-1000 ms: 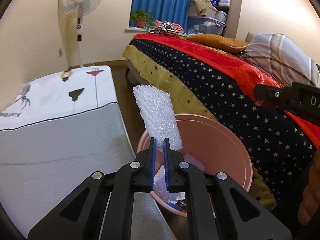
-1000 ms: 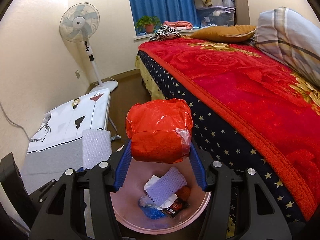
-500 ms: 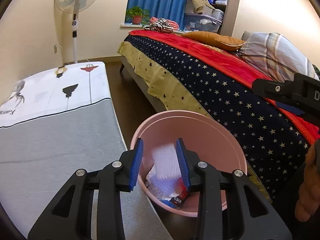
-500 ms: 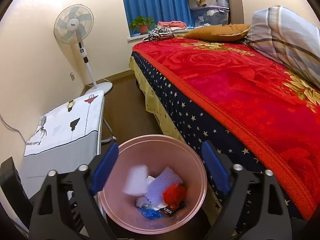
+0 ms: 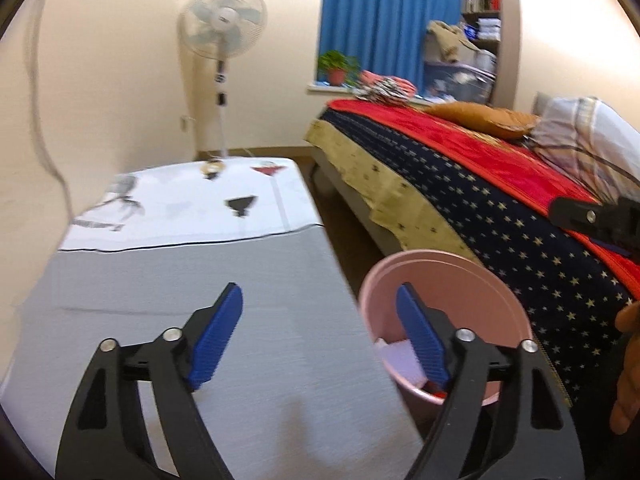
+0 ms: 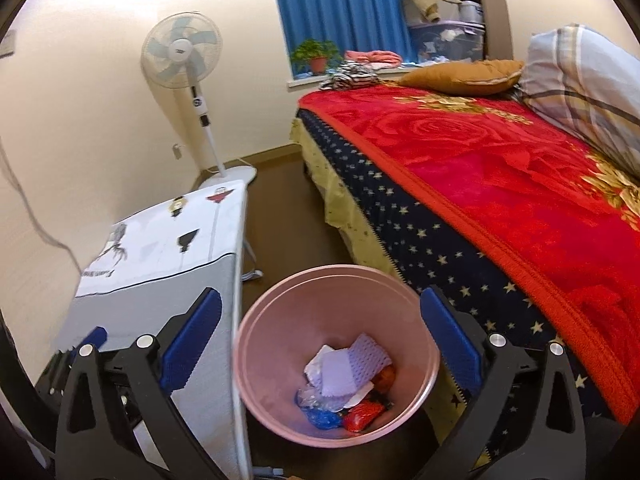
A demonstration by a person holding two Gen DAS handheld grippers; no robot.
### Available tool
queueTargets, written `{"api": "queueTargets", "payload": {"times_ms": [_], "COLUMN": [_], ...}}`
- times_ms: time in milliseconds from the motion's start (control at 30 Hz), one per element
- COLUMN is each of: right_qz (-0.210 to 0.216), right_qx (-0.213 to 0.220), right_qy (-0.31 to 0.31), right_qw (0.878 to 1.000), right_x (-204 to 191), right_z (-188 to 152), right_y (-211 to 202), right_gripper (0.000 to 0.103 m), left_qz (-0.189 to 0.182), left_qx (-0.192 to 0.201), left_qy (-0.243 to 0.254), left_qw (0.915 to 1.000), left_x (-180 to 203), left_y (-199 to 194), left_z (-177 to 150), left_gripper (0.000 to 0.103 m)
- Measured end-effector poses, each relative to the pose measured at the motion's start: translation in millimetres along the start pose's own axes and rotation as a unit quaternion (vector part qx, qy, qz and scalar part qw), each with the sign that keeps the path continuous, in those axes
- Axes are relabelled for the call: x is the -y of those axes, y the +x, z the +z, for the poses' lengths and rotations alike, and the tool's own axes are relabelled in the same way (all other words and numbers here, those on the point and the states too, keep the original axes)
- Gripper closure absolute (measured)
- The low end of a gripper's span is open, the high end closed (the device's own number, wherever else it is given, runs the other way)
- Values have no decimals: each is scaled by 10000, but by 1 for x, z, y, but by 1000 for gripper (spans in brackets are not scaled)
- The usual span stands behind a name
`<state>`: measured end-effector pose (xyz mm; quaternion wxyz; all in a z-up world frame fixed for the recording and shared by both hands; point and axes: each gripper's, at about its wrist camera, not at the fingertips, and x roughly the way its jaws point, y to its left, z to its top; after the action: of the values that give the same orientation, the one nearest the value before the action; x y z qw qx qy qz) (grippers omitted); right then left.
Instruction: Collect trash
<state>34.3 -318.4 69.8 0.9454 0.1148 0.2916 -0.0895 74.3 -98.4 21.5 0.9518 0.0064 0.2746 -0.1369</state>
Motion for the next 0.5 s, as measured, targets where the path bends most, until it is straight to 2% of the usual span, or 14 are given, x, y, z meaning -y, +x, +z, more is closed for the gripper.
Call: {"api": "queueTargets", "payload": {"times_ms": [67,267,500], "right_qz": [63,117,359], "right_qx": [34,295,303], "right_qy": [-122,-340,-620], "right_qw": [9999,9989,9970], "right_x": [-7,-27,-49], "right_z": [-4,-20,-40], "right_y": [-6,-29,-45], "right_gripper": [5,5,5], "left_qz": [222,723,1016], "left_qx": [73,192,143], "left_qy": [0,-141,-387], "left_qw": [9997,9971,9940], "left_x": [-8,-31,-50], "left_y": [-9,-44,-79], "left_z": [-1,-7,-24], "left_gripper": [18,15,13]}}
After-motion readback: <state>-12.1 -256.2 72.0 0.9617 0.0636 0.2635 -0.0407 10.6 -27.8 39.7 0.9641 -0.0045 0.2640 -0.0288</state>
